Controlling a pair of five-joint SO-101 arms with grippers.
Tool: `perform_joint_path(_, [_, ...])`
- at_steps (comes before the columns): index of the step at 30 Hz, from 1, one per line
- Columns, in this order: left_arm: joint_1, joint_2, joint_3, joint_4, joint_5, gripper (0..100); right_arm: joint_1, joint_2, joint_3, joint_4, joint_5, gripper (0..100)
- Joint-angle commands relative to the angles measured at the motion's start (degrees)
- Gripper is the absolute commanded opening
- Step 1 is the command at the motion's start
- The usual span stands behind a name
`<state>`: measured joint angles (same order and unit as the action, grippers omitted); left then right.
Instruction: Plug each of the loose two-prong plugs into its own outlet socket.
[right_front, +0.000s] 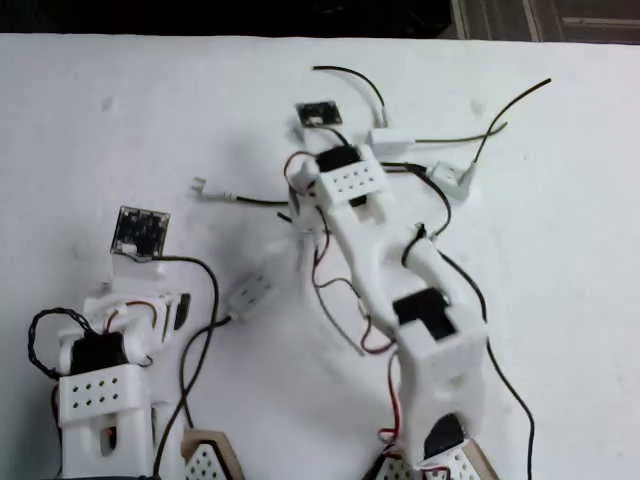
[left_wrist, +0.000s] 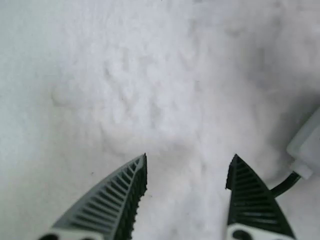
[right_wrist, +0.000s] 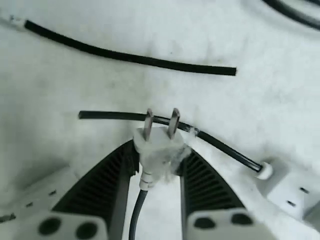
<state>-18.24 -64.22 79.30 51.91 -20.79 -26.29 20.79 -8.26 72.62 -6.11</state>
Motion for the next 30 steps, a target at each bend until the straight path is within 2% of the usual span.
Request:
perform_joint_path(1, [-0.40,-1.10,-0.18,-1.23,0.18,26,-0.13,-10.51,-2.11,3.38,8.35,1.7])
perform_joint_path(4, [-0.40,-1.10,-0.18,-1.23,0.18,26,-0.22,-15.34,-2.02,6.55,19.43,1.7])
perform_joint_path(8, [-0.31,-1.10,-0.18,-1.23,0.18,26,-2.07,-19.56,-1.93,13.85,41.76,1.7])
perform_joint_path(11, [-0.31,-1.10,-0.18,-1.23,0.18,26,-4.26,-21.41,-1.93,21.41,54.15,1.7])
perform_joint_path(13, [-0.31,-1.10,-0.18,-1.23,0.18,26,-5.32,-22.11,-1.85,25.63,60.48,1.7])
perform_joint_path(16, [-0.31,-1.10,-0.18,-1.23,0.26,26,-5.58,-24.22,2.11,25.80,69.01,1.7])
perform_joint_path(30, [-0.22,-1.10,-0.18,-1.23,0.35,26,-7.52,-51.12,38.95,25.45,102.95,1.7])
